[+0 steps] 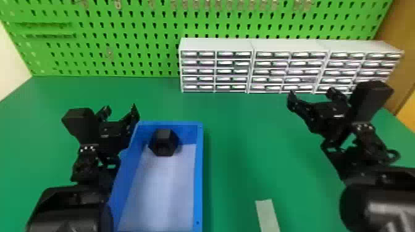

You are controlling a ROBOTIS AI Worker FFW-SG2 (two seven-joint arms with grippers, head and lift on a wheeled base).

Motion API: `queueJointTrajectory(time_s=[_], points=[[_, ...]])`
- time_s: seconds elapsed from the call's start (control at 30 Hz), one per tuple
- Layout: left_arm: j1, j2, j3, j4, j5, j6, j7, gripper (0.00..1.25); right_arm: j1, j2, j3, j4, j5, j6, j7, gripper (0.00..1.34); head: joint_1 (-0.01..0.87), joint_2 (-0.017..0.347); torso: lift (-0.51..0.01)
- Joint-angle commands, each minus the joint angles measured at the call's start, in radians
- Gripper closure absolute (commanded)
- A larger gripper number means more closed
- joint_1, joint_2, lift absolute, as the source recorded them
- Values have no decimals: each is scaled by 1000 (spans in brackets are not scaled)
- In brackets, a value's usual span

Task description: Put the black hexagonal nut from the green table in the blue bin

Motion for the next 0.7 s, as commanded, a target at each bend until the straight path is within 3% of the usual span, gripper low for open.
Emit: queueJointTrajectory(time_s=[0.0, 0.3, 0.67], points=[[0, -3, -1, -1, 2, 0, -1, 509, 46, 2, 5, -5, -11, -48, -26, 168, 686, 51, -97], [1, -3, -11, 1, 8, 0, -1, 509, 128, 5, 12, -8, -11, -114, -61, 170, 686, 51, -97], [-2, -3, -14, -1, 15, -3, -1, 509, 158, -1, -1, 6, 9, -148, -70, 170, 686, 51, -97]])
